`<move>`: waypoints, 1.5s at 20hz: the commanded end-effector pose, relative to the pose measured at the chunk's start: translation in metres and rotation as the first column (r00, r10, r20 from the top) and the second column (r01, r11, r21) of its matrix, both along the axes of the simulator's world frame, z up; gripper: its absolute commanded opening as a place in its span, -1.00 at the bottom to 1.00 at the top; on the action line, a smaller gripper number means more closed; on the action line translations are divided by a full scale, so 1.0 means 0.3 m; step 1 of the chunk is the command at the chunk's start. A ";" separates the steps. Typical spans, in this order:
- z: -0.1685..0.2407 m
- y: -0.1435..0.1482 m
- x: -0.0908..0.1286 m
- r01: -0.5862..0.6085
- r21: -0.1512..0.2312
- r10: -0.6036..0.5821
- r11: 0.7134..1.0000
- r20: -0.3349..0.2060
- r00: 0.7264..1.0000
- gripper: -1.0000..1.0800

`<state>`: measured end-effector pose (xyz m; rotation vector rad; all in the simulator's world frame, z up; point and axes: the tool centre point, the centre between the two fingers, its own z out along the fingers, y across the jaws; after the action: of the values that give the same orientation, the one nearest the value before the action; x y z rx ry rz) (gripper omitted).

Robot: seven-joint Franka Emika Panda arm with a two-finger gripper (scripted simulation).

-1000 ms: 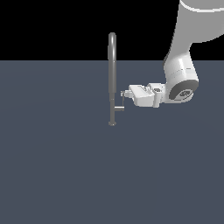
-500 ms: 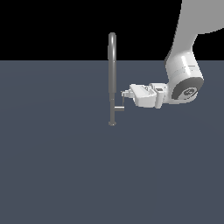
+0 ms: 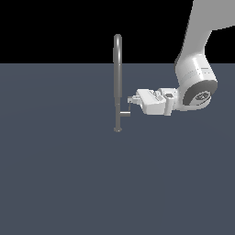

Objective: Turn on the faucet by rotating a designated handle.

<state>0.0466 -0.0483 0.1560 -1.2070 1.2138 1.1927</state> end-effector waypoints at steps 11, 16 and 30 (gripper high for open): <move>-0.040 0.001 -0.108 -0.005 0.003 0.005 1.000 -0.002 1.000 -1.00; -0.029 0.001 -0.113 -0.004 0.000 0.004 1.000 0.016 1.000 -1.00; -0.211 0.001 -0.184 -0.009 0.005 0.009 1.000 0.007 1.000 -1.00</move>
<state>-0.0031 -0.0478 0.1114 -1.2246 1.1823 1.1833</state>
